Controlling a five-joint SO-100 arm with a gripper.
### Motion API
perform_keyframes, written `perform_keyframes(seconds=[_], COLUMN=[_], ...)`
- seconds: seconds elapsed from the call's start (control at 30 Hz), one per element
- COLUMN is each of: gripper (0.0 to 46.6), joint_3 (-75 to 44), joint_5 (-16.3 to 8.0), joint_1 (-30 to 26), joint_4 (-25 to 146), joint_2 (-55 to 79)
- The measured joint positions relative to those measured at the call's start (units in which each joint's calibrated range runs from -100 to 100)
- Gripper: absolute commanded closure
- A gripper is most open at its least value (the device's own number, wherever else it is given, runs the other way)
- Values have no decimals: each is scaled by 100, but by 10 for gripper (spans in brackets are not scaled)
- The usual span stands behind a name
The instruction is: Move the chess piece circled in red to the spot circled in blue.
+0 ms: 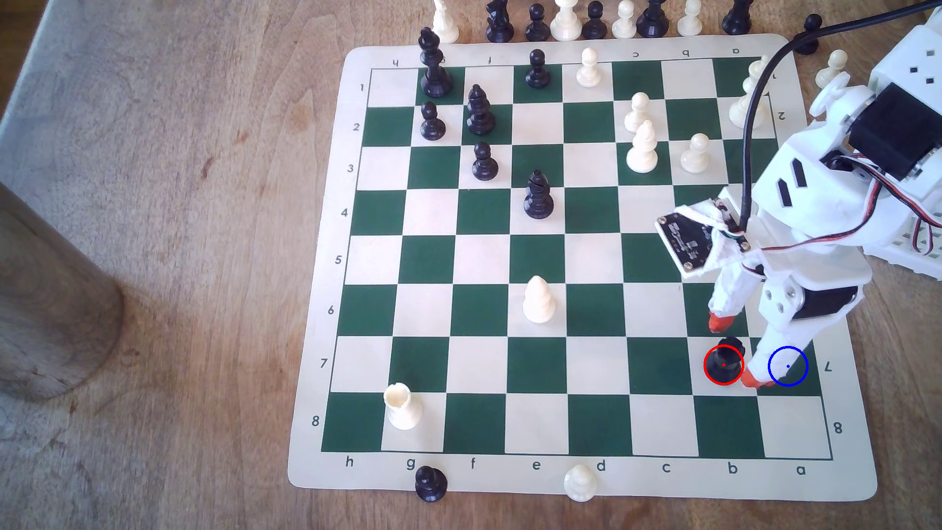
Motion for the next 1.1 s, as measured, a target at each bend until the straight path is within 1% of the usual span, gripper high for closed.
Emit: perform_keyframes(seconds=[0.1, 0.13, 0.2, 0.23, 0.27, 0.6, 0.73, 0.77, 0.8, 0.93, 1.1], gripper=[316, 362, 388, 419, 461, 464, 464, 464, 464, 464, 464], joint_3=[0, 0, -27, -27, -36, -108, -199, -334, -407, -533, -533], joint_5=[-5, -5, -10, -34, -54, -156, -230, -234, -239, -234, -274], joint_1=[7, 7, 7, 0, 0, -52, 133, 251, 251, 184, -147], joint_4=[-72, -88, -112, -151, -183, -231, -32, 175, 271, 1012, 1753], joint_2=[101, 142, 193, 201, 201, 84, -461, -813, -947, -1676, -2371])
